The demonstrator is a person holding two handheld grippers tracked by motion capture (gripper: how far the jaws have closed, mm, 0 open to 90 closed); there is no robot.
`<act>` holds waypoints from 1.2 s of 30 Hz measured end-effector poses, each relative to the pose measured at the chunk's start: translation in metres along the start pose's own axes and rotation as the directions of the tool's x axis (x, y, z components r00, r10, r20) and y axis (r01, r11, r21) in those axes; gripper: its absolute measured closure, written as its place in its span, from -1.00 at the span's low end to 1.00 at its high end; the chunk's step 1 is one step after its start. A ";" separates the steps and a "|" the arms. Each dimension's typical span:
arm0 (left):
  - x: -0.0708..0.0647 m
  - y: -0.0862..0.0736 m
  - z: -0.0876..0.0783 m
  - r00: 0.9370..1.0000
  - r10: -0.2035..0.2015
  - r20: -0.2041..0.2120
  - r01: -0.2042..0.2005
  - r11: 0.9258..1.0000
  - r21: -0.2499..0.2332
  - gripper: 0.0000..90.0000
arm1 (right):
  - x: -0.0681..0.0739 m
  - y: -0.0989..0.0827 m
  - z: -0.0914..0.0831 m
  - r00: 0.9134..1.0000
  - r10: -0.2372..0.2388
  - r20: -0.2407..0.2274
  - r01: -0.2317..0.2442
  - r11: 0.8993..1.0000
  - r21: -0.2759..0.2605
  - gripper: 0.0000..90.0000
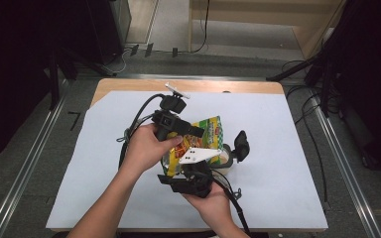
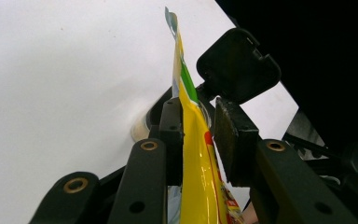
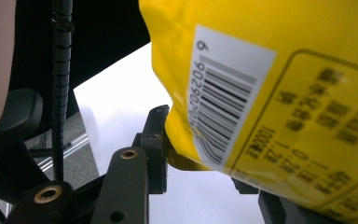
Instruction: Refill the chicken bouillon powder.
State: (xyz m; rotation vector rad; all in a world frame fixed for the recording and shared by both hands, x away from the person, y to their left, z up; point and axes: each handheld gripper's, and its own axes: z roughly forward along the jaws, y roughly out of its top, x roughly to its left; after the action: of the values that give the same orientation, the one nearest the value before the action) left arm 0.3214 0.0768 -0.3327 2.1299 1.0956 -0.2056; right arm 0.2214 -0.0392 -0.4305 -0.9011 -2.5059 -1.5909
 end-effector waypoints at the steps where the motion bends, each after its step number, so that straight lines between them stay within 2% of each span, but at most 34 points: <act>1: 0.000 0.000 -0.001 1.000 -0.001 0.000 0.001 1.000 -0.003 0.62 | 0.000 0.000 0.000 1.000 -0.001 -0.001 0.001 1.000 0.002 0.44; 4: 0.001 0.000 -0.005 1.000 -0.007 0.017 0.007 1.000 -0.016 0.61 | 0.000 0.002 -0.001 1.000 -0.010 -0.012 0.010 1.000 0.004 0.44; 7: -0.001 0.001 -0.010 1.000 -0.003 0.029 0.004 1.000 -0.027 0.61 | 0.000 0.004 -0.002 0.999 -0.023 -0.024 0.023 1.000 -0.016 0.45; 12: -0.002 0.001 -0.016 1.000 0.003 0.022 -0.002 0.999 -0.049 0.58 | 0.000 0.006 -0.004 0.999 -0.017 -0.028 0.017 0.999 -0.032 0.45; 21: -0.004 0.002 -0.020 1.000 0.005 0.021 -0.004 0.998 -0.057 0.55 | -0.003 0.007 -0.005 0.996 0.054 -0.064 -0.057 0.997 -0.046 0.46; 26: -0.009 0.001 -0.015 1.000 0.029 -0.008 -0.029 0.999 -0.039 0.64 | -0.001 0.006 -0.004 0.997 0.055 -0.045 -0.056 0.998 -0.034 0.46; 36: -0.011 0.001 -0.013 0.999 0.036 -0.036 -0.037 0.999 -0.026 0.71 | 0.000 0.005 -0.002 0.999 0.031 -0.024 -0.031 0.999 -0.024 0.42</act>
State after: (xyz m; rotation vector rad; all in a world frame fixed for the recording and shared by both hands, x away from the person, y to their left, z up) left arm 0.3125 0.0775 -0.3181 2.1350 1.0730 -0.1360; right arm 0.2227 -0.0395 -0.4255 -0.9138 -2.4499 -1.6161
